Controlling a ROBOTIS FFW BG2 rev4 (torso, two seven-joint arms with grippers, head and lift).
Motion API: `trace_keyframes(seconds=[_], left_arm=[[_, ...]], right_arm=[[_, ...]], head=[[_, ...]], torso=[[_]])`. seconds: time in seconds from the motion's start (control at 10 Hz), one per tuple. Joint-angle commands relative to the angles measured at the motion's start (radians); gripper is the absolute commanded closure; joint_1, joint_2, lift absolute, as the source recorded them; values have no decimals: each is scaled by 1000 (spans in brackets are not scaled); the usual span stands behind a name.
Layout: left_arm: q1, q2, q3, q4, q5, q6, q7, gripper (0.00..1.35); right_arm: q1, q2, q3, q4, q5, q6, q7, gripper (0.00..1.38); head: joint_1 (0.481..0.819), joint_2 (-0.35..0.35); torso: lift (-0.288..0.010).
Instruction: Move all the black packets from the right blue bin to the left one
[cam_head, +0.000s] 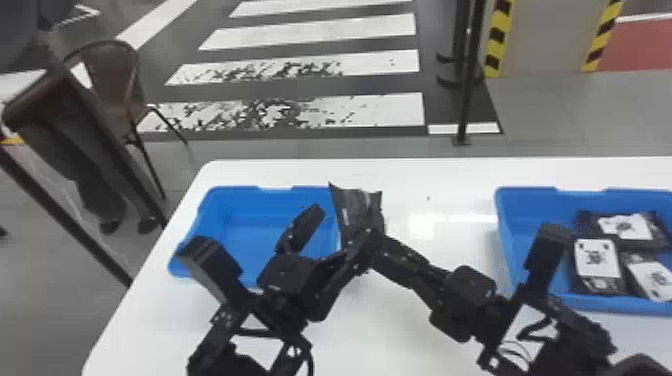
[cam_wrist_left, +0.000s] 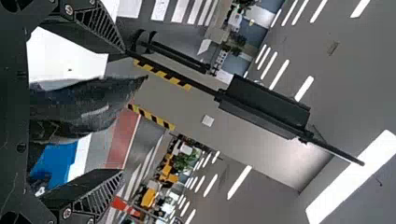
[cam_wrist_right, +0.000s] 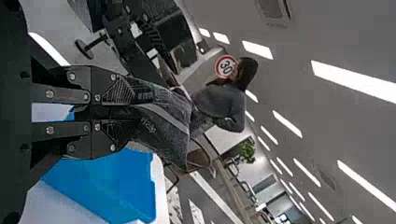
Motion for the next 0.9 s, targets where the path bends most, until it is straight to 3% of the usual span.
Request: trace_keyframes(seconds=[0.0, 0.1, 0.2, 0.3, 0.4, 0.5, 0.6, 0.8], left_arm=[[-7, 3, -6, 13, -9, 0, 0, 122], [-7, 3, -8, 16, -7, 2, 0, 128], [-9, 3, -12, 16, -13, -12, 0, 251], [-7, 7, -20, 16, -13, -30, 7, 789], [-9, 12, -34, 16, -23, -20, 14, 1018], [-9, 16, -40, 6, -58, -15, 16, 1046], [-12, 20, -50, 1, -68, -8, 20, 1236], [-12, 27, -60, -43, -136, 27, 40, 1214]], right_arm=[[-19, -9, 43, 5, -13, 5, -3, 1039], [-19, -9, 45, 5, -15, 10, -4, 1038], [-19, -9, 45, 7, -19, 15, -4, 1038], [-19, -11, 47, 5, -21, 15, -4, 1038], [-19, -11, 47, 7, -25, 15, -4, 1038], [-19, -11, 47, 7, -29, 15, -4, 1038], [-21, -11, 47, 7, -33, 15, -6, 1038], [-48, -3, 47, 15, -39, -2, -9, 1039]], head=[[695, 215], [695, 230], [695, 238], [695, 240], [695, 240], [695, 238], [695, 233], [695, 224]], torso=[[-140], [-140], [-140], [-140], [-140], [-140], [-140], [-140]])
